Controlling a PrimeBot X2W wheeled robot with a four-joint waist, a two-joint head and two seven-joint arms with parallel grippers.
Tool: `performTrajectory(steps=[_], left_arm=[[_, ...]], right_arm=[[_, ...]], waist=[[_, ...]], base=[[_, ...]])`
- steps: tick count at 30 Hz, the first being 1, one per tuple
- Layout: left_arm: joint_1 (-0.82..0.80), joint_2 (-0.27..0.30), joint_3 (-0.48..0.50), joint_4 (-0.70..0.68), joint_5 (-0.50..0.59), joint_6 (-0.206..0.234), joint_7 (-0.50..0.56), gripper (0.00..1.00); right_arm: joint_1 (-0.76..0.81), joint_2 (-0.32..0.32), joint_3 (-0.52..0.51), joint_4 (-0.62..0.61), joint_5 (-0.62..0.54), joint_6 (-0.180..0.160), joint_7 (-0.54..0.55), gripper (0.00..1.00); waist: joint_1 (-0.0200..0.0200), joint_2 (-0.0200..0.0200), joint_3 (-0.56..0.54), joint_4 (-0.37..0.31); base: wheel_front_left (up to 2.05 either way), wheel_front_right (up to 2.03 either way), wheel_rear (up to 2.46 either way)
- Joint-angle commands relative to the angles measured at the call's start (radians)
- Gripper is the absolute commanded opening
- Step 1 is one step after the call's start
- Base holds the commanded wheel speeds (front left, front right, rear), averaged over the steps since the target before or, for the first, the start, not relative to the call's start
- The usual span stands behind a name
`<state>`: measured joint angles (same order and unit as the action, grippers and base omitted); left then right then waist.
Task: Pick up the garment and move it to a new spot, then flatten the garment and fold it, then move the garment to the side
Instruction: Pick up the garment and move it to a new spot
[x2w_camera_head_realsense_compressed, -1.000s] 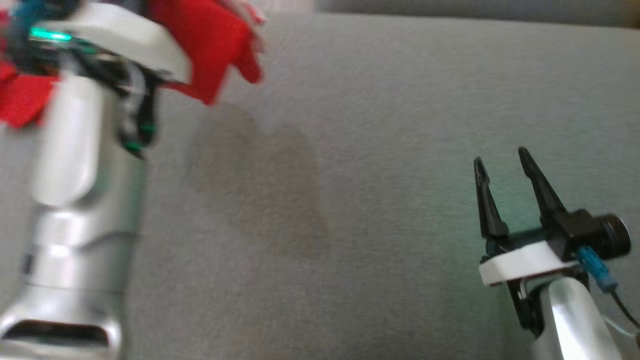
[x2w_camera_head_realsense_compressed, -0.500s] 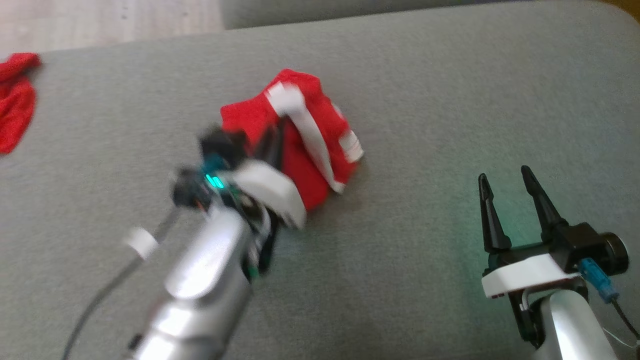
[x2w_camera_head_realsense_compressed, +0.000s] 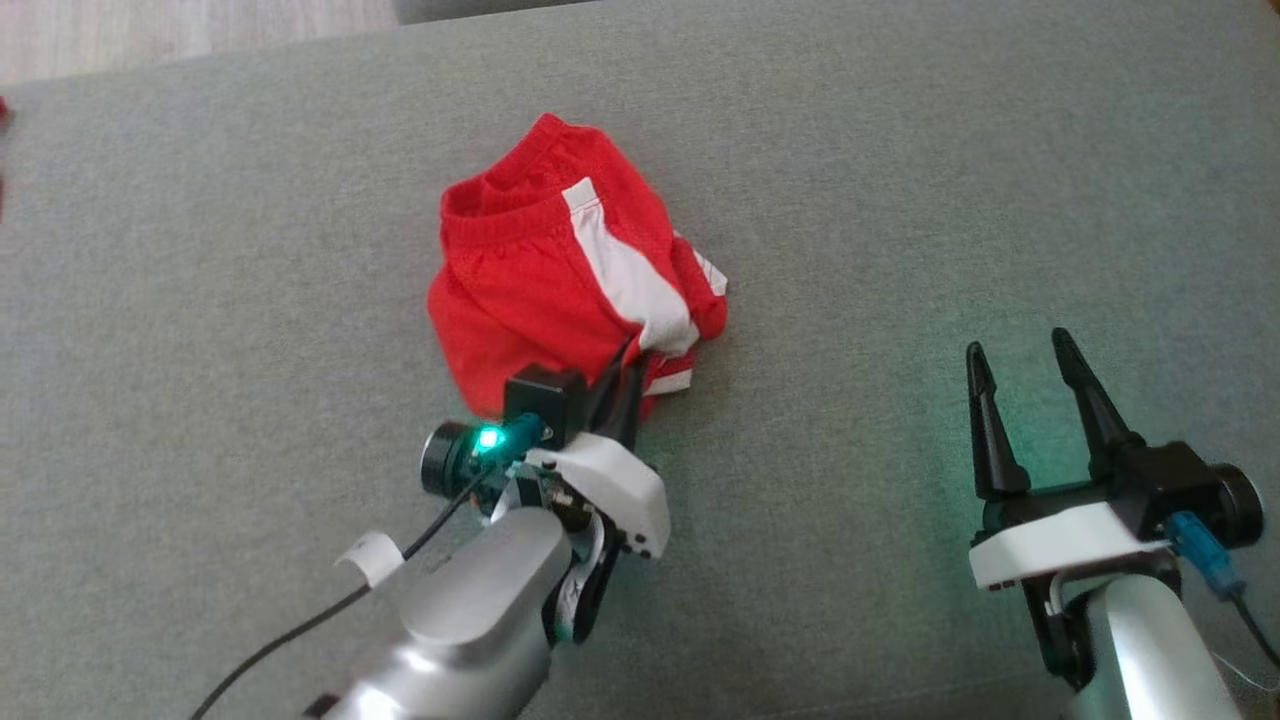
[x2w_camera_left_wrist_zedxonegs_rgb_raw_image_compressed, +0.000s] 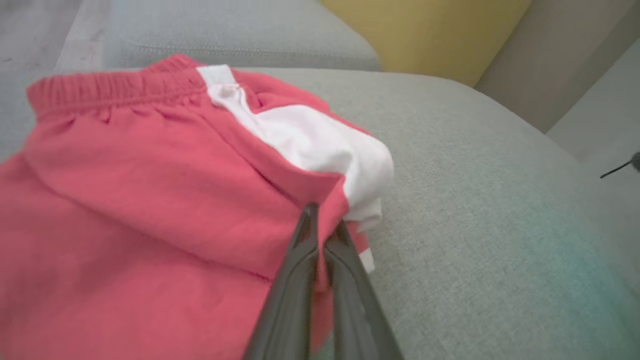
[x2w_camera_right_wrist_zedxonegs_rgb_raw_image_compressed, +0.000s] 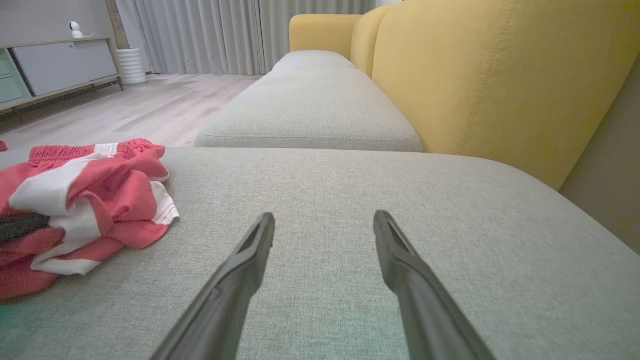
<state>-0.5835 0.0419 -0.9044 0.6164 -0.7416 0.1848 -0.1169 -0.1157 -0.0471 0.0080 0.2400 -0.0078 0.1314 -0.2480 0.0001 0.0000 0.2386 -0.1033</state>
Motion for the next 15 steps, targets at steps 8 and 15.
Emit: performTrajectory(steps=[8, 15], left_arm=[[-0.121, 0.01, 0.015, 0.019, 0.0, 0.009, -0.119, 1.0], [-0.083, 0.066, 0.044, -0.021, 0.015, -0.02, -0.14, 1.0]], right_arm=[[-0.035, -0.003, 0.0, -0.035, 0.001, -0.001, -0.014, 1.0], [-0.01, -0.003, -0.004, -0.041, 0.002, -0.001, -0.014, 1.0]], waist=[[-0.0001, 0.0, -0.044, 0.05], [-0.0001, 0.0, -0.115, 0.092]], base=[[0.0, 0.0, 0.0], [0.0, 0.0, 0.0]])
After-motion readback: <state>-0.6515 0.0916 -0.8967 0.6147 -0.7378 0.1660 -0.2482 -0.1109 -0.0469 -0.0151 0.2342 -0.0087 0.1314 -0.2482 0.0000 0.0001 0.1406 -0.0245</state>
